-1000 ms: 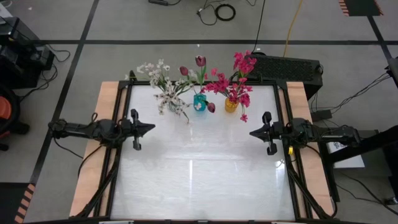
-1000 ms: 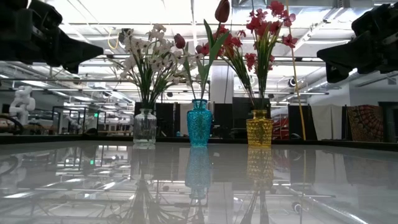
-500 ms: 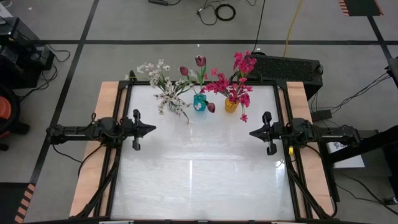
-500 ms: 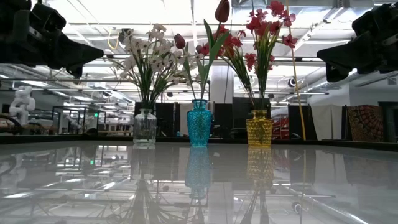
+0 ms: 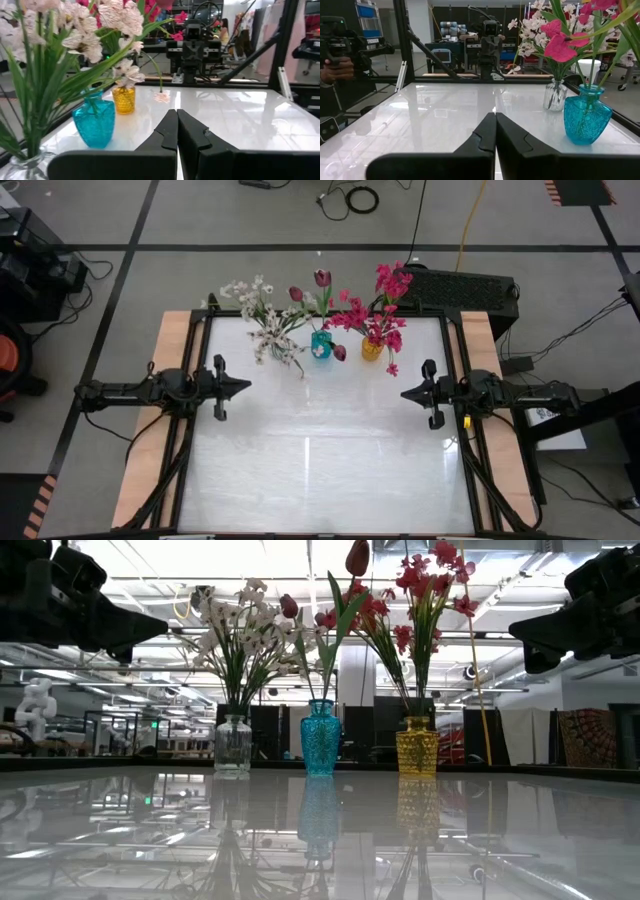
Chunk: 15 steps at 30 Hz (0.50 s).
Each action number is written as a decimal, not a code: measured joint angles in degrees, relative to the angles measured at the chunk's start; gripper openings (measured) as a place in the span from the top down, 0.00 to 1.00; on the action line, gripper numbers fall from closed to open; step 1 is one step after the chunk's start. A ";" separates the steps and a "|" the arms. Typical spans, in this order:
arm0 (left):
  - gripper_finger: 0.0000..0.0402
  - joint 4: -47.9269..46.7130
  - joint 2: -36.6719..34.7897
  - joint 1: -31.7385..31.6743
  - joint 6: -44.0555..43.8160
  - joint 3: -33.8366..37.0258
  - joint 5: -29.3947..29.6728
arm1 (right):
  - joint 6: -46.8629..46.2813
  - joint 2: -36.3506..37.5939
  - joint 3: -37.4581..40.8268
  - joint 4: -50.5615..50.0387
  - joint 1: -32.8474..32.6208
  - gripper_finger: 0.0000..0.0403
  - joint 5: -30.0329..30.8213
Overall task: Sort flowers into vase by color
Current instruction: Return to Home Position
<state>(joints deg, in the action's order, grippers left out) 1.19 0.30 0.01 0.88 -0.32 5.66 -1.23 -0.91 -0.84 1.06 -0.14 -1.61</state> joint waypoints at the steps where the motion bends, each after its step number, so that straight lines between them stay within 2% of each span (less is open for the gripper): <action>1: 1.00 0.00 0.00 -0.02 0.41 0.00 0.29 | 0.00 0.00 0.00 0.04 0.00 1.00 0.00; 15: 0.95 0.22 0.02 0.00 0.99 0.00 0.84 | -0.04 0.00 0.00 0.20 0.00 1.00 0.00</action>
<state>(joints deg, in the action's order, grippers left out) 1.41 0.32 0.01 1.87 -0.32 6.50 -1.28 -0.91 -0.84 1.26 -0.14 -1.61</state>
